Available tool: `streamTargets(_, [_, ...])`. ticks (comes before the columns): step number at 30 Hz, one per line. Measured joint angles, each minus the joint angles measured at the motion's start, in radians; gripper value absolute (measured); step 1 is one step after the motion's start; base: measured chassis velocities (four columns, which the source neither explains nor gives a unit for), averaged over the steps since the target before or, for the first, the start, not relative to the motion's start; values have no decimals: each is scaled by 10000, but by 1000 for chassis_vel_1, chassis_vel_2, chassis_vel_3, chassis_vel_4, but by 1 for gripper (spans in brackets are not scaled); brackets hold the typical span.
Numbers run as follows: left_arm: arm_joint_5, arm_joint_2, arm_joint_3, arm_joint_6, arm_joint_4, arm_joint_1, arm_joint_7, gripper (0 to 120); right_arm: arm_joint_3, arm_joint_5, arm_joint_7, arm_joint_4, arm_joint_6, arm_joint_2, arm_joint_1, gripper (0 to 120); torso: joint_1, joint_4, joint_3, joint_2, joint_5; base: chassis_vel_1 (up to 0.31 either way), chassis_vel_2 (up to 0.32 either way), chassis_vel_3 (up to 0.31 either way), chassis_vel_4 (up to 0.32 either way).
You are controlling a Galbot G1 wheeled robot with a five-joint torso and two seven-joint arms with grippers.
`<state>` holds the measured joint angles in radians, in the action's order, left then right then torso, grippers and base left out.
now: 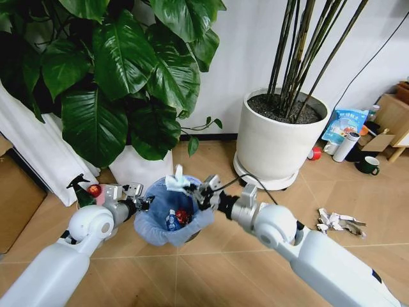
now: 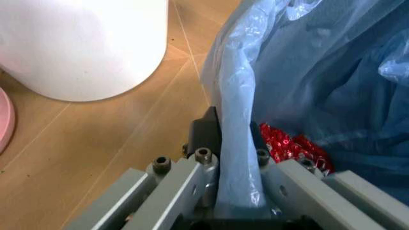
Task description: Pick up the trash bin and place the garbage on the floor into it.
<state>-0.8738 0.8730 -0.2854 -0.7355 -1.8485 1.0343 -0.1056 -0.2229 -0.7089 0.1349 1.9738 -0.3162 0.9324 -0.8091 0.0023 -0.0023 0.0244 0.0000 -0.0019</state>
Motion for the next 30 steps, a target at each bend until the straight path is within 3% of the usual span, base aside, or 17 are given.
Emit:
streamTargets(5, [1,3,-13,0,-80,47,-16,0,-76,-48,-495,-232,-242,81,60,11,0,-4,0,0,0,0,0,0,0])
streamTargets(14, [37,106,-35,0,-144,42,-69,0,-304,-199,-950,-468,-341,355,216,49,0,-3,0,0,0,0,0,0,0])
streamTargets(19, [39,110,-65,0,-204,41,-92,0,-293,-222,-1110,-540,-281,399,241,61,0,-3,0,0,0,0,0,0,0])
streamTargets(27, [41,131,-216,0,-350,202,-257,0,140,-345,-1632,-508,51,615,178,95,0,-3,0,0,0,0,0,0,0])
streamTargets(30, [119,153,-296,0,-384,319,-249,0,456,-527,-2096,-416,85,712,155,100,0,-2,0,0,0,0,0,0,0])
